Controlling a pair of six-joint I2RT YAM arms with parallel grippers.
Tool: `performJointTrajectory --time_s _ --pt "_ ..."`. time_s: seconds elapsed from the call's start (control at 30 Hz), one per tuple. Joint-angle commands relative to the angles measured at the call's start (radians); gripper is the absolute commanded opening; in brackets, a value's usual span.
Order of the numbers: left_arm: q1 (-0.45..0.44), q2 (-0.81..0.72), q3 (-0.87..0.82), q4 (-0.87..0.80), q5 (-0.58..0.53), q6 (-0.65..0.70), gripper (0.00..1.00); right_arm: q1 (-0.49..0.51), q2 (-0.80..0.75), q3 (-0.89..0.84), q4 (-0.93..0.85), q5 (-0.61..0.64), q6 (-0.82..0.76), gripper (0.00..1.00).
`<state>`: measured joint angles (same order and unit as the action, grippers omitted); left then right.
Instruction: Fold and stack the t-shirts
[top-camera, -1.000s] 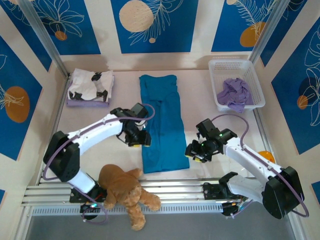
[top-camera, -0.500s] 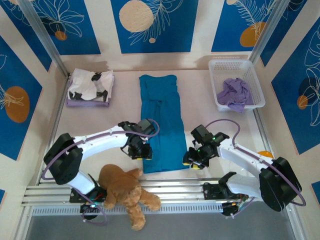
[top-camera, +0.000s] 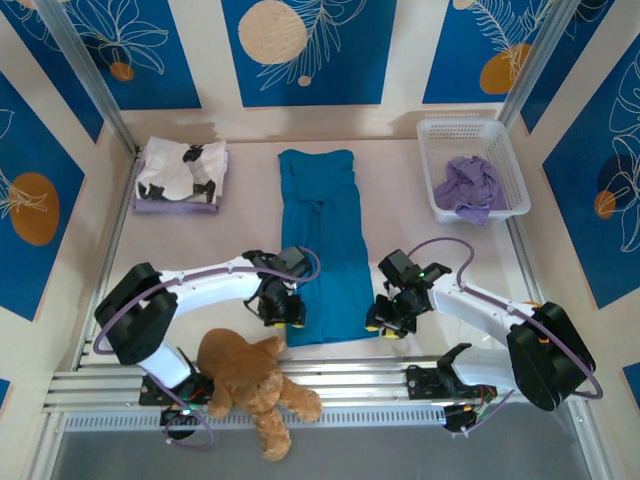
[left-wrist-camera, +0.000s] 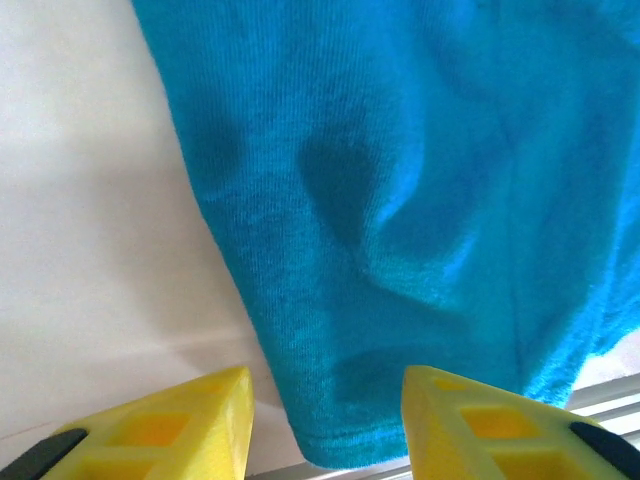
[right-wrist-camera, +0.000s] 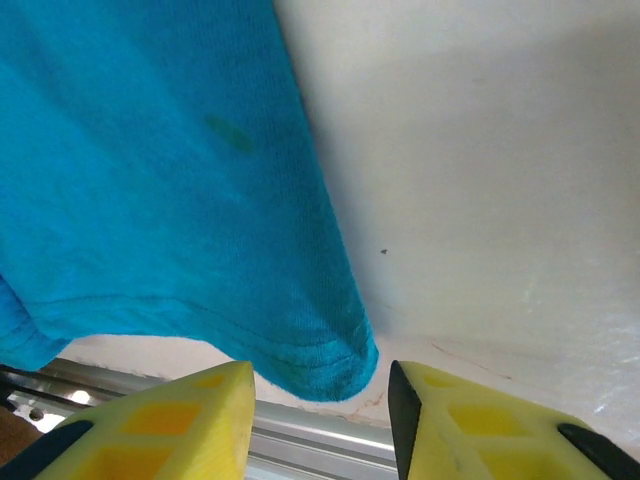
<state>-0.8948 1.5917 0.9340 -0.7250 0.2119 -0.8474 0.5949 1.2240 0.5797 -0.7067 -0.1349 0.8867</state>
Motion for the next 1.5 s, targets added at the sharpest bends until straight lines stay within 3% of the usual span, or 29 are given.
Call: performJointTrajectory --time_s 0.0,0.3,0.4,0.47,0.53,0.6,0.87,1.1,1.47 --pt "-0.015 0.018 -0.019 0.023 0.028 -0.024 0.41 0.004 0.019 -0.003 0.019 -0.026 -0.018 0.41" --pt "-0.026 0.044 -0.035 0.113 0.068 -0.042 0.33 0.003 0.086 0.005 0.061 -0.04 -0.034 0.34" --pt "-0.026 0.047 -0.034 0.131 0.074 -0.048 0.26 0.003 0.079 0.013 0.06 -0.048 -0.031 0.21" --pt "-0.026 0.032 -0.021 0.115 0.051 -0.045 0.15 0.002 0.058 0.021 0.051 -0.043 -0.031 0.07" --pt "-0.021 0.004 0.0 0.097 0.02 -0.038 0.05 -0.005 0.034 0.032 0.04 -0.035 -0.028 0.0" --pt "-0.006 -0.016 0.02 0.091 0.011 -0.03 0.0 -0.02 0.011 0.044 0.039 -0.036 -0.03 0.0" --pt "0.148 -0.003 0.168 0.046 0.044 0.057 0.0 -0.146 0.039 0.19 0.046 -0.06 -0.09 0.0" --pt "0.304 0.063 0.301 0.036 0.067 0.136 0.0 -0.256 0.206 0.381 0.07 -0.077 -0.158 0.0" --pt "0.455 0.215 0.47 0.047 0.107 0.2 0.0 -0.299 0.513 0.733 0.035 -0.069 -0.218 0.0"
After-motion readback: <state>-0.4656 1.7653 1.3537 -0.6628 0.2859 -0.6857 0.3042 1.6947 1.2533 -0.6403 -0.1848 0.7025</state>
